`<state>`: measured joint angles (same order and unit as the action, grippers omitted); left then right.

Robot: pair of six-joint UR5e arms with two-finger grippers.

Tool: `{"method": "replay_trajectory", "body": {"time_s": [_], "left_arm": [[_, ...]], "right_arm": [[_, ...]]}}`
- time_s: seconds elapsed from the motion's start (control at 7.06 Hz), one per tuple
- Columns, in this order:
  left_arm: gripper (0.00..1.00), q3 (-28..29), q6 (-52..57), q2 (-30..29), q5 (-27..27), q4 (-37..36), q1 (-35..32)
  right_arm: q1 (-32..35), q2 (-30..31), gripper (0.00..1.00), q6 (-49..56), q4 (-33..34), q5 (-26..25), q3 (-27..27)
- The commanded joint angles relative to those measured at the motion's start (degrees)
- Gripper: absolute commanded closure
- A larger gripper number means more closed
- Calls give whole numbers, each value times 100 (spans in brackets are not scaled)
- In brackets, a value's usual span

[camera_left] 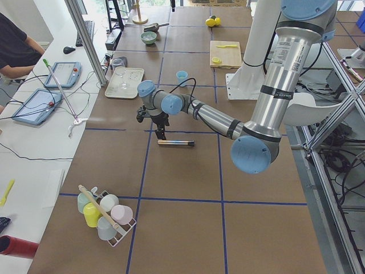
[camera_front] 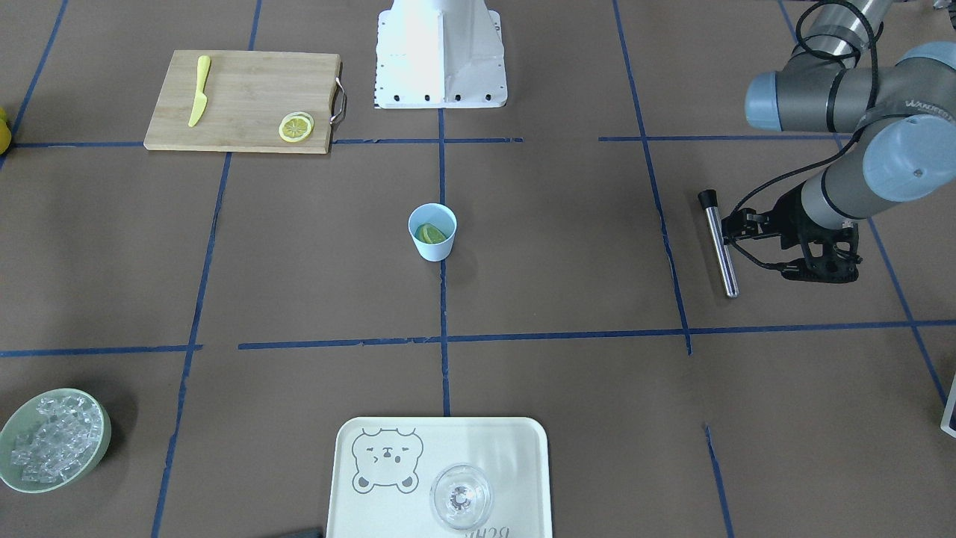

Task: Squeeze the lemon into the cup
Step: 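Grasp the steel muddler with the left gripper and lift it upright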

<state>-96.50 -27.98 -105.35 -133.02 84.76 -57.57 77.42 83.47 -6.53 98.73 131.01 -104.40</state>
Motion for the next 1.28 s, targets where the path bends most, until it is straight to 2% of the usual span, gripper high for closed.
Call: {"method": "replay_trajectory", "body": {"time_s": [0.0,0.28,0.57,1.13], "left_arm": [[0,114,-5,-12,-5,5,192],[0,306,-5,-55,-14,118,273],[0,798,-23,-73,-14,627,282],[0,1072,-602,-284,-14,708,501]], "right_arm": [[19,47,0,-23,6,4,69],[19,56,0,-41,6,39,95],[19,56,0,-41,6,57,86],[27,47,0,-41,6,57,86]]}}
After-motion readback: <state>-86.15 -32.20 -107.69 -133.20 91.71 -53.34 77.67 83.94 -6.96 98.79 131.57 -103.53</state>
